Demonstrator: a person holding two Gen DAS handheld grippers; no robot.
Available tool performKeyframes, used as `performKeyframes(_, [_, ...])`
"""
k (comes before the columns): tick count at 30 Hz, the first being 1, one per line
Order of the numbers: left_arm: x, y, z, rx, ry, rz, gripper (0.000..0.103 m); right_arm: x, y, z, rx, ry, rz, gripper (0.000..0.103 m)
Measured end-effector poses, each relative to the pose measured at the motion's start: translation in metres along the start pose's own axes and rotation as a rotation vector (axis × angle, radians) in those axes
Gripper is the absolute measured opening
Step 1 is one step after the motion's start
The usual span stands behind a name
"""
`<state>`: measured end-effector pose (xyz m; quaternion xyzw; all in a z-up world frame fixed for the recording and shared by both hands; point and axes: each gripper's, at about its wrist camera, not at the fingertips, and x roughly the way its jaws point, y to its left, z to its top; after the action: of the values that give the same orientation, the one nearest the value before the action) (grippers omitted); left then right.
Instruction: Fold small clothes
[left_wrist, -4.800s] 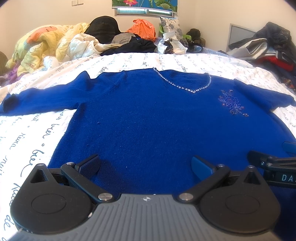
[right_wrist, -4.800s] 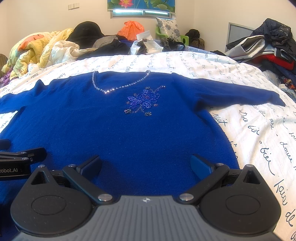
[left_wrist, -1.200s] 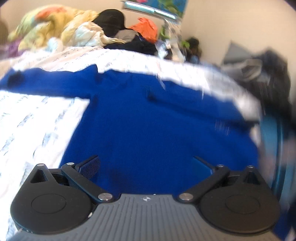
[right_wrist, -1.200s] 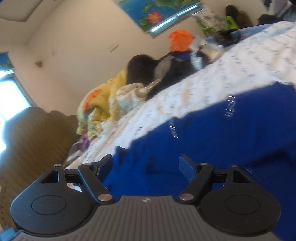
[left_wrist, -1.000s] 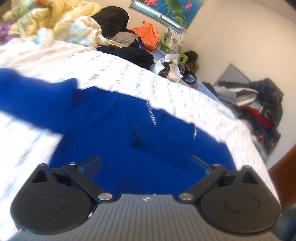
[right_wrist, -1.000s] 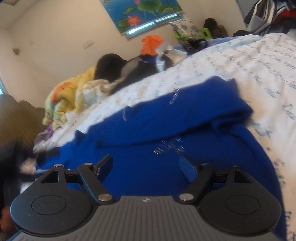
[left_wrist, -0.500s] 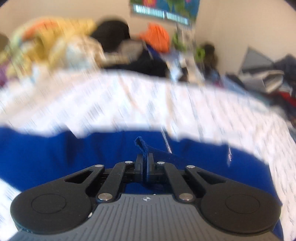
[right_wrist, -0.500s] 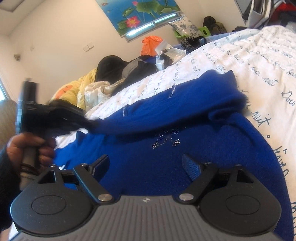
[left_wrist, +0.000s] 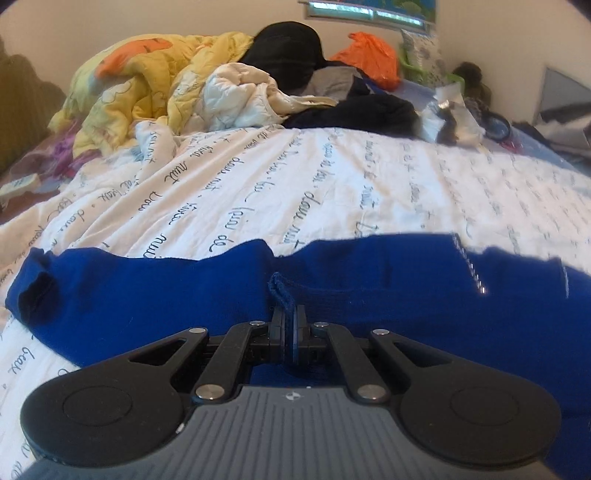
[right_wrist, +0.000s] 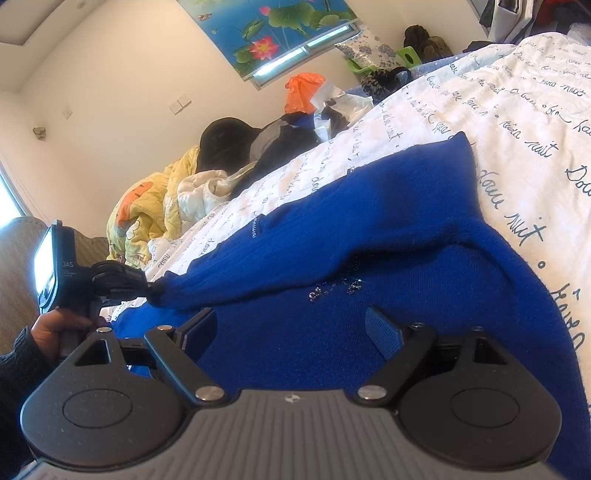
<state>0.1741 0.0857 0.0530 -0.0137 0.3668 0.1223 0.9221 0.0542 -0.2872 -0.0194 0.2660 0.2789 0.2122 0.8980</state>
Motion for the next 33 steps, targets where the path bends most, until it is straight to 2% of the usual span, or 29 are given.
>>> performKeyframes(3, [0.000, -0.003, -0.008, 0.054, 0.007, 0.010, 0.005, 0.000, 0.000, 0.000, 0.002, -0.001, 0.002, 0.088])
performKeyframes(5, [0.002, -0.005, -0.014, 0.078, 0.006, 0.013, 0.013, 0.000, 0.001, 0.000, -0.001, 0.002, 0.001, 0.088])
performKeyframes(8, [-0.019, 0.001, -0.014, 0.071, -0.061, 0.049, 0.017, -0.004, 0.005, 0.012, -0.007, 0.052, -0.025, 0.089])
performKeyframes(9, [-0.032, 0.002, -0.013, 0.062, -0.099, 0.052, 0.019, -0.009, 0.007, 0.021, -0.008, 0.038, -0.033, 0.089])
performKeyframes(10, [-0.045, 0.002, -0.011, 0.048, -0.143, 0.048, 0.027, -0.017, 0.010, 0.033, -0.024, -0.007, -0.022, 0.089])
performKeyframes(11, [-0.057, 0.000, -0.010, 0.033, -0.185, 0.029, 0.039, -0.021, 0.012, 0.046, -0.046, -0.049, -0.016, 0.089])
performKeyframes(12, [-0.064, -0.004, -0.007, 0.034, -0.208, -0.018, 0.045, -0.020, 0.013, 0.062, -0.066, -0.081, -0.029, 0.090])
performKeyframes(13, [-0.065, -0.013, -0.006, 0.045, -0.208, -0.072, 0.054, -0.013, 0.014, 0.077, -0.088, -0.090, -0.059, 0.099])
performKeyframes(14, [-0.063, -0.022, -0.006, 0.056, -0.197, -0.125, 0.056, -0.001, 0.015, 0.091, -0.118, -0.076, -0.096, 0.103])
performKeyframes(17, [-0.033, -0.055, -0.010, 0.081, -0.127, -0.240, 0.056, 0.056, 0.007, 0.119, -0.189, 0.020, -0.204, 0.103])
performKeyframes(20, [0.006, -0.071, -0.016, 0.085, -0.015, -0.230, 0.055, 0.103, -0.013, 0.127, -0.183, 0.160, -0.254, 0.103])
performKeyframes(21, [0.014, -0.065, -0.021, 0.080, -0.030, -0.226, 0.056, 0.112, -0.021, 0.123, -0.201, 0.192, -0.273, 0.103])
performKeyframes(24, [0.016, -0.046, -0.030, 0.142, -0.076, -0.252, 0.059, 0.108, -0.027, 0.103, -0.420, 0.173, -0.336, 0.103])
performKeyframes(25, [0.016, -0.039, -0.033, 0.161, -0.093, -0.275, 0.059, 0.106, -0.031, 0.101, -0.445, 0.172, -0.343, 0.103])
performKeyframes(27, [0.017, -0.030, -0.035, 0.161, -0.107, -0.300, 0.059, 0.104, -0.038, 0.106, -0.408, 0.160, -0.347, 0.103])
performKeyframes(30, [0.013, -0.033, -0.033, 0.165, -0.099, -0.242, 0.062, 0.111, -0.032, 0.106, -0.435, 0.174, -0.390, 0.103])
performKeyframes(32, [0.004, -0.029, -0.026, 0.149, -0.077, -0.264, 0.061, 0.102, -0.030, 0.118, -0.375, 0.184, -0.341, 0.103])
performKeyframes(33, [-0.003, -0.024, -0.022, 0.141, -0.103, -0.295, 0.064, 0.092, -0.033, 0.126, -0.330, 0.152, -0.294, 0.103])
